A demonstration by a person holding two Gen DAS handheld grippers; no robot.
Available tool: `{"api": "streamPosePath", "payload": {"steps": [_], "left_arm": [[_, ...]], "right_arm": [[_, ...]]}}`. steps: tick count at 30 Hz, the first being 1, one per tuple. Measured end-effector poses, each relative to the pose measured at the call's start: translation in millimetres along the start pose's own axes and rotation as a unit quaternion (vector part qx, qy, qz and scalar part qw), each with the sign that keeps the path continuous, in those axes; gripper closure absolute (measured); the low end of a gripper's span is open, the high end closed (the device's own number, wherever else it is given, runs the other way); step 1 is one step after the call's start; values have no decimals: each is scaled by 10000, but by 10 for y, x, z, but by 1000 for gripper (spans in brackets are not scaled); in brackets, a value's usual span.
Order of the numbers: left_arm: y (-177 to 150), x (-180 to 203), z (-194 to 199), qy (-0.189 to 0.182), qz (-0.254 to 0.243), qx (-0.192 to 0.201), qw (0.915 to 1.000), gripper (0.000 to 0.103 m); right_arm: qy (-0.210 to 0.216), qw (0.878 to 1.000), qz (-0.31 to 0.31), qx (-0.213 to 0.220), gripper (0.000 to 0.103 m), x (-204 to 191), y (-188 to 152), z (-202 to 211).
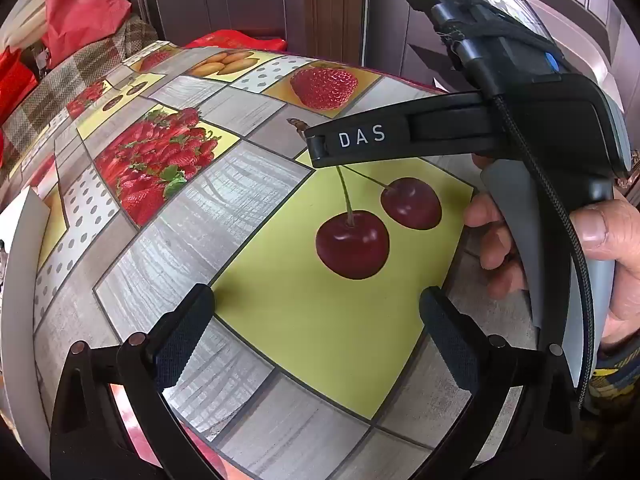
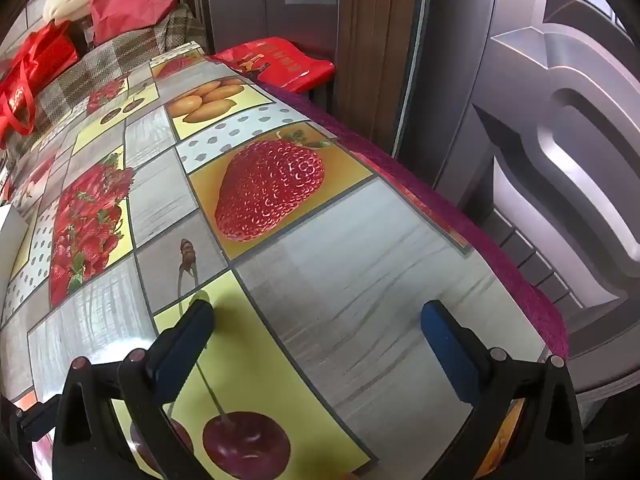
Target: Organize soft objects
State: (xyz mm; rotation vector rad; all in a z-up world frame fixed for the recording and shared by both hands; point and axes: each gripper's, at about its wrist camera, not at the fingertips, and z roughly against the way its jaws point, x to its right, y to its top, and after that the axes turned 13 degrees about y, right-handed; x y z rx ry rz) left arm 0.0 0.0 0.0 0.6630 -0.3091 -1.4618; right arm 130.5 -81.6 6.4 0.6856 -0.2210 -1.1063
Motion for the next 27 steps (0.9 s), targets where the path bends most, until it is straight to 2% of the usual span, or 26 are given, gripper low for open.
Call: {"api": "streamPosePath", "payload": {"steps": [20, 27], "left_arm": [[0, 0, 0, 3, -4, -7, 10000, 1], [0, 0, 0, 3, -3, -6, 10000, 1]], "right_arm": [[16, 10000, -8, -14, 0, -2, -1, 3], [187, 9995, 218, -104, 0, -143, 87, -75]]}}
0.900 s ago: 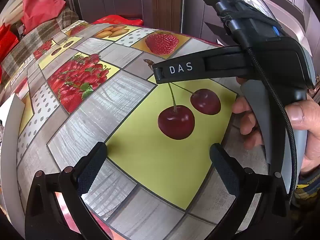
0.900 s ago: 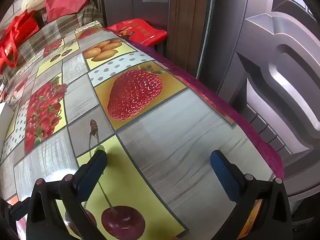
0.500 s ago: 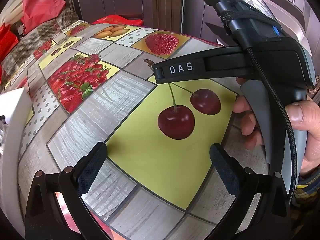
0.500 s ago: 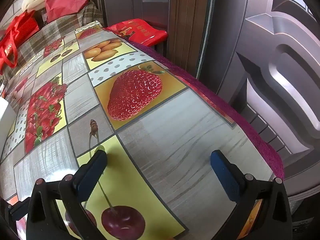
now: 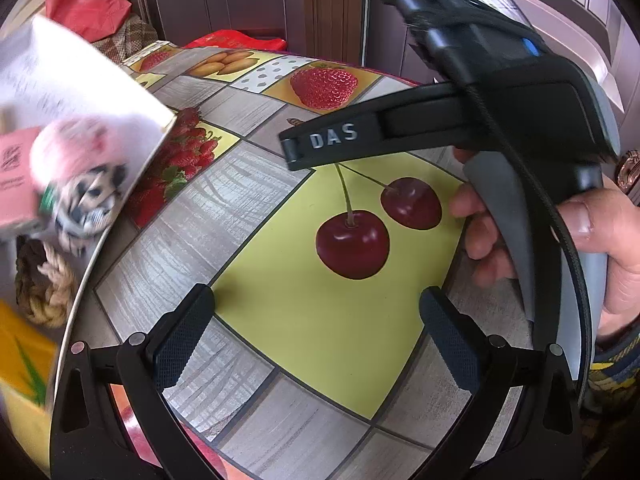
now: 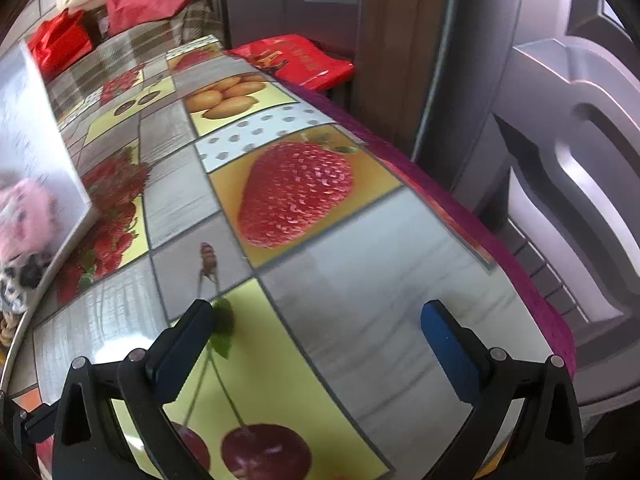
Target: Organize soft objects
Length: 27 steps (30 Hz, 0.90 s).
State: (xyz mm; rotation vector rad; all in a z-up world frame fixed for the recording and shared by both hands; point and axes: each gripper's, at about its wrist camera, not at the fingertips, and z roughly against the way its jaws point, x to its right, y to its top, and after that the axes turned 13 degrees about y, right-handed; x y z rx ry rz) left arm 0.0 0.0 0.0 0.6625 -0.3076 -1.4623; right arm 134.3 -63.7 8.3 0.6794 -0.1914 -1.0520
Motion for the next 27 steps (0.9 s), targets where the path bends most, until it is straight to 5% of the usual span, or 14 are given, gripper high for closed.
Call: {"api": "streamPosePath", "payload": {"steps": [27], "left_arm": [[4, -4, -4, -8, 1, 6, 10000, 1]], "right_arm": [[69, 10000, 5, -22, 0, -83, 9, -55]]}}
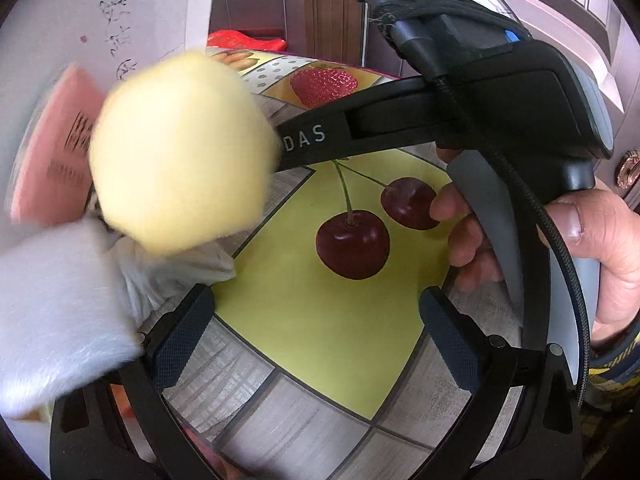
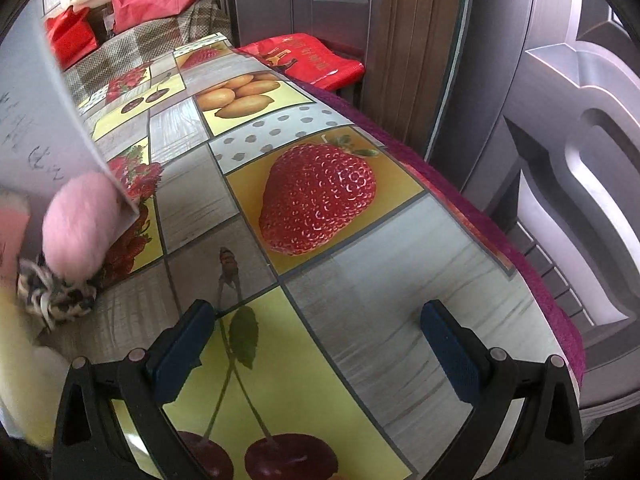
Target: Organize soft objects
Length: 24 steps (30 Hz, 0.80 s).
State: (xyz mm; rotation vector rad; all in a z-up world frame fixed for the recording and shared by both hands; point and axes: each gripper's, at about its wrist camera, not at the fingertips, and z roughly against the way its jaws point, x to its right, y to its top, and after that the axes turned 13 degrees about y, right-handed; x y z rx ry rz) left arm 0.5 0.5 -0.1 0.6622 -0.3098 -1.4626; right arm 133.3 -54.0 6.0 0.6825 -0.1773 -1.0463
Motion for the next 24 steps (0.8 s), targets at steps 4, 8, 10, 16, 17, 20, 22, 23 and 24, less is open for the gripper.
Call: {"api": "streamPosePath", "payload": {"steps": [4, 8, 10, 16, 17, 20, 22, 23, 24], "left_arm": [[1, 0, -1, 2, -1, 1, 10000, 1], [23, -48, 5, 60, 50, 40, 10000, 1], [5, -84, 19, 37, 90, 43, 9999, 1], [-3, -103, 34, 44, 80, 48, 9999, 1], [-5, -104, 33, 44, 81, 45, 9999, 1], [-6, -104, 34, 45, 79, 48, 9999, 1], [-6, -104, 35, 45, 81, 47, 9999, 1], [-7, -104, 35, 46, 81, 47, 9999, 1], [-7, -104, 35, 43, 81, 48, 9999, 1]], "right_arm": [[32, 10000, -22, 12, 0, -43, 7, -22], [24, 9998, -89, 173, 0, -107, 21, -62], [40, 9998, -63, 200, 0, -131, 27, -74], [120, 9996, -108, 236, 0, -99, 24, -59], [132, 9995, -118, 247, 0, -97, 20, -55], [150, 9995, -135, 261, 0, -93, 19, -49], [140, 9995, -131, 258, 0, -101, 21, -51], [135, 9995, -128, 255, 0, -102, 20, -51], [133, 9995, -127, 253, 0, -102, 20, -53]]}}
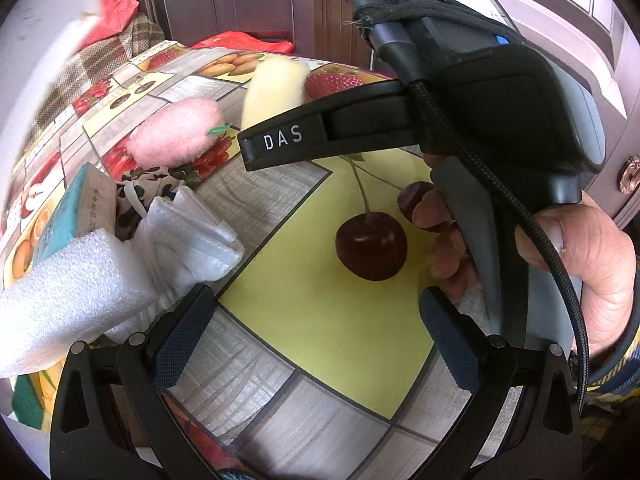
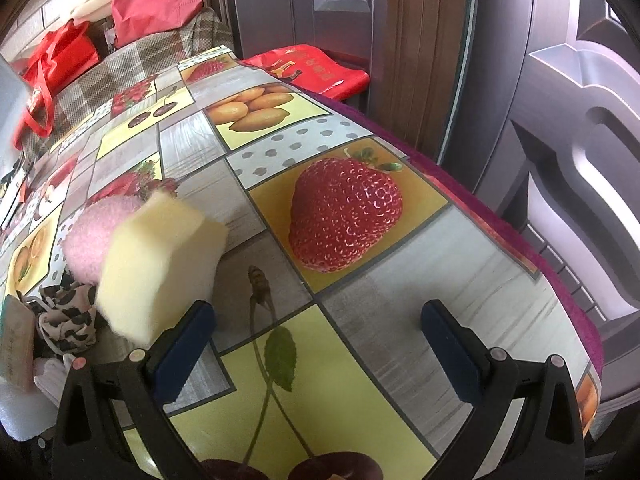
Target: Organize soft objects
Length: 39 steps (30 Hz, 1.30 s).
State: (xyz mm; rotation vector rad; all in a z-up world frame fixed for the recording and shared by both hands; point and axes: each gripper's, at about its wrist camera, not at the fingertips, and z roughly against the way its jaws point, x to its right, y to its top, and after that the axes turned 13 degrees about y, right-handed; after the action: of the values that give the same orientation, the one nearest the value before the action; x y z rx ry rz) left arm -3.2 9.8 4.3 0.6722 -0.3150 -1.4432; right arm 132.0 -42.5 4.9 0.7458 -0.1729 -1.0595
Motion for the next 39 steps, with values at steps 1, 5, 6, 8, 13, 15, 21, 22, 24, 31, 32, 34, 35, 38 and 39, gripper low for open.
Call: {"api": "streamPosePath", "payload": {"steps": [1, 5, 6, 8, 13, 15, 21, 22, 24, 31, 32, 34, 35, 38, 39], "left_arm": [[0, 0, 0, 1, 0, 0, 10000, 1], [-1, 0, 0, 2, -1, 1, 10000, 1], [-1, -1, 0, 1, 1, 0, 10000, 1], [0, -1, 0, 1, 1, 1, 10000, 1], [-2, -2, 1, 0, 2, 1, 10000, 1], [-1, -1, 1, 0, 1, 1, 10000, 1], [-3, -2, 1, 0, 2, 2, 10000, 1], [-2, -2, 1, 0, 2, 2, 10000, 1], [-3, -2, 1, -1, 1, 3, 10000, 1], [-4, -3, 1, 0, 1, 3, 10000, 1], [-4, -3, 0, -2, 4, 1, 10000, 1], [-4, -2, 3, 1, 2, 3, 10000, 1], [-4, -4, 2, -1, 4, 4, 10000, 1], [-4, -3, 1, -2, 2, 4, 10000, 1], [-3, -3, 1, -1, 2, 4, 10000, 1]], "right_arm": [[1, 10000, -4, 3, 0, -1, 0, -1], [6, 10000, -8, 6, 0, 3, -2, -1], [13, 10000, -14, 9, 0, 6, -3, 0], [12, 10000, -16, 10, 0, 6, -4, 0], [34, 10000, -33, 21, 0, 19, -1, 8], [13, 10000, -21, 14, 0, 17, -1, 7], [-11, 10000, -9, 2, 0, 3, -2, 4], [-10, 10000, -9, 2, 0, 2, -3, 4], [-10, 10000, -8, 1, 0, 3, -2, 4], [12, 10000, -24, 7, 0, 0, -2, 4], [22, 10000, -31, 11, 0, 1, -4, 6], [37, 10000, -37, 15, 0, 5, -1, 9], [41, 10000, -40, 18, 0, 4, -2, 10], [61, 10000, -54, 29, 0, 13, -1, 14], [74, 9999, -64, 35, 0, 17, -2, 17]]}}
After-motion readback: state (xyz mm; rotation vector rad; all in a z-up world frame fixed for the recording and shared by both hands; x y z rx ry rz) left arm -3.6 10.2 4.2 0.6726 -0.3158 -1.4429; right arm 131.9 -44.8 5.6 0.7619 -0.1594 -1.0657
